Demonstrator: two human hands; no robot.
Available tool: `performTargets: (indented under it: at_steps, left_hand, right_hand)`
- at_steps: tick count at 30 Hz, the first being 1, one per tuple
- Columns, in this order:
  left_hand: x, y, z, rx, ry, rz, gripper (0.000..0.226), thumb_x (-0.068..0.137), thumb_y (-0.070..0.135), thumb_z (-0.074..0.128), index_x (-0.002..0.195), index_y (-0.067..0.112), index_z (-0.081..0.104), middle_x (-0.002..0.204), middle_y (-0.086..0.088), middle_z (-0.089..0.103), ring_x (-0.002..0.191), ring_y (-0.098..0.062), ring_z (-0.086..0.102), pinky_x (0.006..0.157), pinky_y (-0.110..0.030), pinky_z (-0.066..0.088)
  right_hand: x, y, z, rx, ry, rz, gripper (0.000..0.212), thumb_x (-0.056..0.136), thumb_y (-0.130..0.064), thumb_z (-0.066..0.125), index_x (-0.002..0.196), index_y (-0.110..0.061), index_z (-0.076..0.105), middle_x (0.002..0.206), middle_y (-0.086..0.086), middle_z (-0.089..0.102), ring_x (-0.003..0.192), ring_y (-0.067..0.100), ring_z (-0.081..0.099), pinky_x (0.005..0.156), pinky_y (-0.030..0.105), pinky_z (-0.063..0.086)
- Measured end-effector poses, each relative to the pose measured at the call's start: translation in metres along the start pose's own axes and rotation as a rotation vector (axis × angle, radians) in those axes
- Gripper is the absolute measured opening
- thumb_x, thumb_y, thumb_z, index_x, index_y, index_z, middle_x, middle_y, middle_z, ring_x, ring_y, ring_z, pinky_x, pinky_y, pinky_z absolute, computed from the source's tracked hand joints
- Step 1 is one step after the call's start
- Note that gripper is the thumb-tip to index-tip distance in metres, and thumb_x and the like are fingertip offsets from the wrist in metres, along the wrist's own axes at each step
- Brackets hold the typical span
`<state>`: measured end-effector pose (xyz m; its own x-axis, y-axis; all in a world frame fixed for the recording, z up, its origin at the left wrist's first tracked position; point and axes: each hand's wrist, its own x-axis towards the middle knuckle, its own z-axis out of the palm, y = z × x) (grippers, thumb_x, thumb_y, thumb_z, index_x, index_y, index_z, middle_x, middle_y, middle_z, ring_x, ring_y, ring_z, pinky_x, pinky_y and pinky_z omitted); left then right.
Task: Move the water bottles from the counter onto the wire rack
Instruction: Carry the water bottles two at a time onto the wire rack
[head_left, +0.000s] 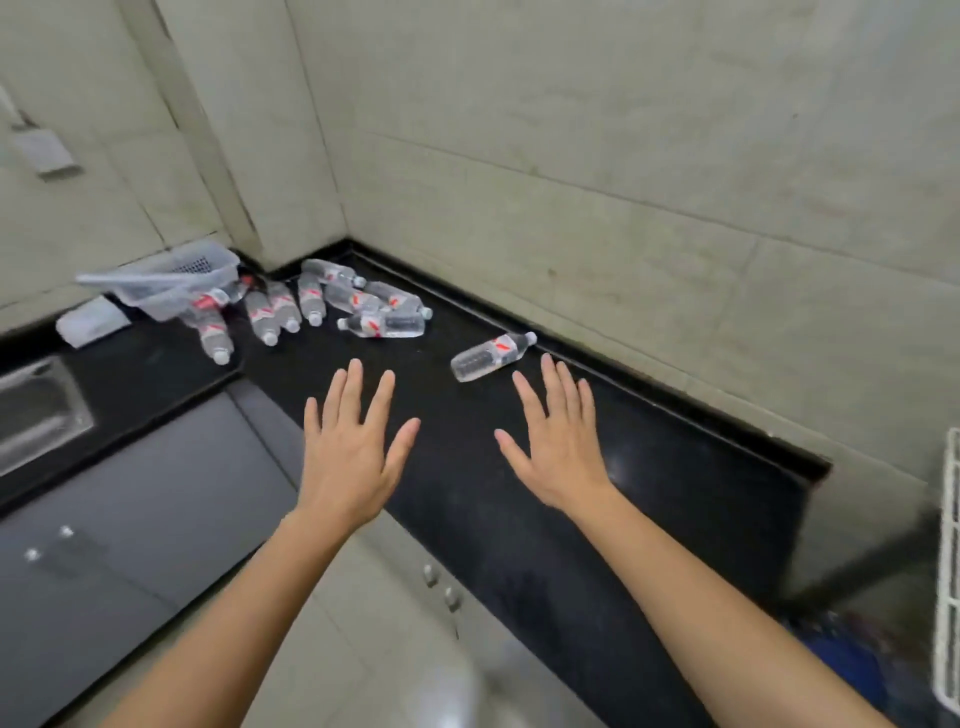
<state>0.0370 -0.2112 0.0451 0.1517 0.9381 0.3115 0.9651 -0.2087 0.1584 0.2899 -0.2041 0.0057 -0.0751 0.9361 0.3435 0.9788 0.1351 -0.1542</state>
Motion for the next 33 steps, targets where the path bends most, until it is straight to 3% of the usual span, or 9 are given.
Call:
performTargets:
  at_steps: [7, 17, 21, 26, 30, 33]
  left_hand:
    - [0.037, -0.114, -0.005, -0.008, -0.036, -0.063, 0.075, 0.098, 0.061, 0.02, 0.155, 0.015, 0.037, 0.164, -0.02, 0.025, 0.152, -0.037, 0.023, 0.118, -0.061, 0.026]
    - [0.142, -0.19, 0.057, -0.041, -0.171, -0.038, 0.083, 0.091, 0.067, 0.007, 0.159, 0.022, 0.025, 0.169, -0.011, 0.011, 0.156, -0.028, 0.009, 0.124, -0.053, 0.014]
    - [0.217, -0.214, 0.084, -0.024, -0.265, -0.01, 0.069, 0.102, 0.059, 0.026, 0.16, 0.021, 0.023, 0.169, -0.011, 0.009, 0.156, -0.028, 0.007, 0.124, -0.053, 0.015]
    - [0.301, -0.236, 0.12, -0.001, -0.336, 0.078, 0.068, 0.103, 0.056, 0.031, 0.16, 0.021, 0.022, 0.169, -0.011, 0.007, 0.156, -0.027, 0.006, 0.124, -0.052, 0.014]
    - [0.344, -0.249, 0.154, -0.032, -0.44, 0.1, 0.068, 0.102, 0.054, 0.037, 0.158, 0.019, 0.023, 0.168, -0.013, 0.012, 0.155, -0.029, 0.011, 0.122, -0.054, 0.02]
    - [0.382, -0.256, 0.183, 0.05, -0.514, 0.225, 0.069, 0.102, 0.051, 0.042, 0.158, 0.017, 0.022, 0.168, -0.013, 0.011, 0.155, -0.03, 0.01, 0.122, -0.055, 0.02]
  right_hand:
    - [0.07, -0.093, 0.043, 0.012, -0.088, -0.051, 0.074, 0.097, -0.058, 0.04, 0.157, -0.016, 0.029, 0.166, 0.022, 0.017, 0.155, 0.036, 0.014, 0.124, 0.055, 0.012]
    - [0.165, -0.114, 0.13, 0.042, -0.121, 0.082, 0.07, 0.099, -0.055, 0.045, 0.157, -0.018, 0.031, 0.167, 0.018, 0.015, 0.154, 0.035, 0.015, 0.125, 0.051, 0.013]
    - [0.216, -0.111, 0.166, 0.111, -0.195, 0.193, 0.069, 0.101, -0.055, 0.043, 0.158, -0.019, 0.028, 0.168, 0.017, 0.01, 0.155, 0.036, 0.01, 0.125, 0.051, 0.012]
    - [0.28, -0.105, 0.21, 0.141, -0.25, 0.302, 0.069, 0.1, -0.055, 0.046, 0.157, -0.019, 0.031, 0.167, 0.018, 0.014, 0.154, 0.039, 0.011, 0.123, 0.053, 0.015]
    - [0.308, -0.103, 0.243, 0.106, -0.467, 0.47, 0.074, 0.1, -0.062, 0.035, 0.16, -0.026, 0.014, 0.168, 0.02, -0.004, 0.153, 0.046, -0.001, 0.123, 0.059, 0.01]
    - [0.325, -0.098, 0.263, 0.138, -0.557, 0.617, 0.079, 0.099, -0.065, 0.035, 0.161, -0.029, 0.003, 0.166, 0.019, -0.015, 0.152, 0.049, -0.006, 0.12, 0.063, 0.011]
